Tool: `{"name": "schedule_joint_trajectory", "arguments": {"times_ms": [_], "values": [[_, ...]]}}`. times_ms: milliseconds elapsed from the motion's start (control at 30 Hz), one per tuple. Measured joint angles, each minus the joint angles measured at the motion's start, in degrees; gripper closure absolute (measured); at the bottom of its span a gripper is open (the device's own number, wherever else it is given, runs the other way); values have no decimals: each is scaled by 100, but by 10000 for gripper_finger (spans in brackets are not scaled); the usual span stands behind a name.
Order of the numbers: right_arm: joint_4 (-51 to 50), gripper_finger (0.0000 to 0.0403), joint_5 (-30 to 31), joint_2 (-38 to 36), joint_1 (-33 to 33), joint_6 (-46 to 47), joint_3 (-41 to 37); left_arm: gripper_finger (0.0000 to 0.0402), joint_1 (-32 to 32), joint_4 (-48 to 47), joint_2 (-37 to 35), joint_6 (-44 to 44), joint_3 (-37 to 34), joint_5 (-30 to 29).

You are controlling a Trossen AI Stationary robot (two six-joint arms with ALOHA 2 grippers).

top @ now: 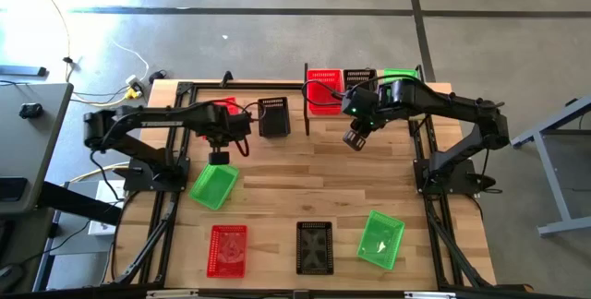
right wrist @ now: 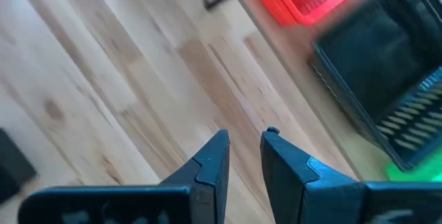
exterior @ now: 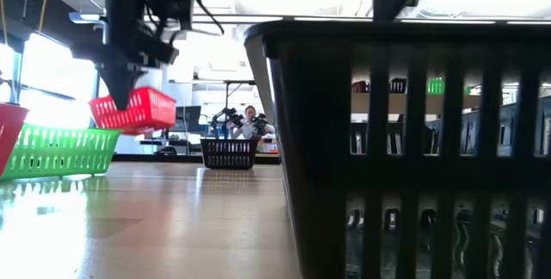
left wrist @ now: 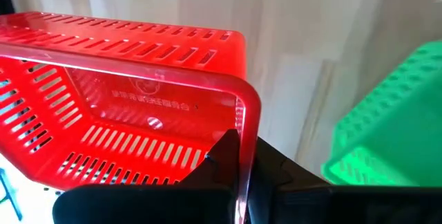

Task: Stack baskets on shelf by color
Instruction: Stack the top red bin on top of the red bin on the shelf

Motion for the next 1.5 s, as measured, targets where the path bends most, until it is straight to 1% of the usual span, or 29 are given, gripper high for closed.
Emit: {"name": "schedule_joint_trajectory", "arguments": {"times_ms": [133, 200, 333, 500, 733, 833, 1000, 1133, 1233, 1333, 1500], "values": [[568, 334, -1, 0, 235, 39, 0, 400, -485, -29, -366, -234, 69, 18], [840, 334, -1, 0, 323, 39, 0, 400, -745, -73, -450, -388, 227, 53], [1320, 334, 1, 0, 459, 38, 0, 401, -1255, -157, -465, -635, 679, 51], [1759, 334, 4, 0, 604, -11, 0, 401, -1813, -136, -470, -664, 1225, 49], [2269, 334, 3, 0, 678, -26, 0, 401, -2455, -115, -470, -791, 1750, -81], [2481, 334, 3, 0, 678, -32, -1, 401, -2700, 79, -470, -992, 1898, -58], [2656, 334, -86, 0, 678, -377, -2, 401, -2924, 427, -470, -1566, 2065, -34], [2761, 334, -501, 0, 678, -773, -1, 401, -2976, 855, -465, -2163, 2079, 141], [2968, 334, -781, 0, 678, -930, -1, 401, -2976, 1025, -465, -2570, 2079, 157], [3216, 334, -809, 0, 678, -827, -2, 401, -2978, 956, -372, -2596, 2079, 65], [3612, 334, -816, 0, 678, -33, -2, 401, -3021, 569, -50, -2492, 2080, -262]]}}
